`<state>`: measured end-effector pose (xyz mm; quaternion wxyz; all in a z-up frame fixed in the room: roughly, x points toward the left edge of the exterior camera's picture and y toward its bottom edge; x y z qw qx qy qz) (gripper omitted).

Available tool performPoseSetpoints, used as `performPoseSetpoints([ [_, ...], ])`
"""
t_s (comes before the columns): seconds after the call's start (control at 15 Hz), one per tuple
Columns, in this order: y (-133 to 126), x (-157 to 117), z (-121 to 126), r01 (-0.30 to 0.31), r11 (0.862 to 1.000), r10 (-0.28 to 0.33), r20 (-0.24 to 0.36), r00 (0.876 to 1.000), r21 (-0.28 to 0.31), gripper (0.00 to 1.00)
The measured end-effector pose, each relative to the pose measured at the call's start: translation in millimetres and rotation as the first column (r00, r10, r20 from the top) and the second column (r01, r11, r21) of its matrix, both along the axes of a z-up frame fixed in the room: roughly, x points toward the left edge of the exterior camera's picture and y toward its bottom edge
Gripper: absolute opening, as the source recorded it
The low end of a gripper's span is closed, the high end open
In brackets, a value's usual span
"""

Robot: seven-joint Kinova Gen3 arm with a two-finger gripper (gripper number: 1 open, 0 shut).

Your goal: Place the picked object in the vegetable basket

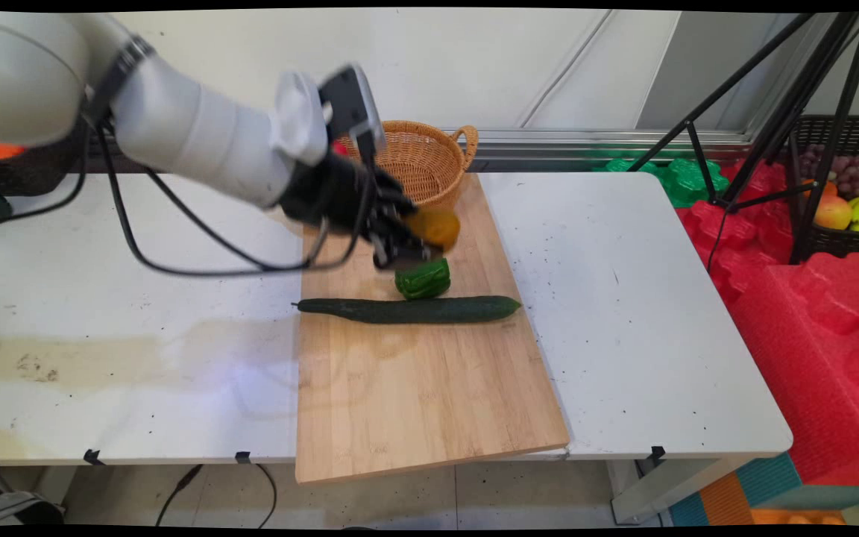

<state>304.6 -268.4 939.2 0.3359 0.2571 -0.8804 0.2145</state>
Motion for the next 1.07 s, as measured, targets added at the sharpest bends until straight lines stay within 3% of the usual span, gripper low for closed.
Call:
performPoseSetpoints([
  [0.27,-21,20,34,-0.1,0.992,0.095,-0.063,0.994,-0.077,0.0],
  [0.47,-44,35,50,-0.188,0.975,0.177,-0.097,0.979,-0.118,0.0],
  [0.8,-103,63,56,-0.354,0.922,0.338,-0.119,0.934,-0.155,0.0],
  [1.07,-150,82,39,-0.423,0.895,0.415,-0.083,0.906,-0.143,0.0],
])
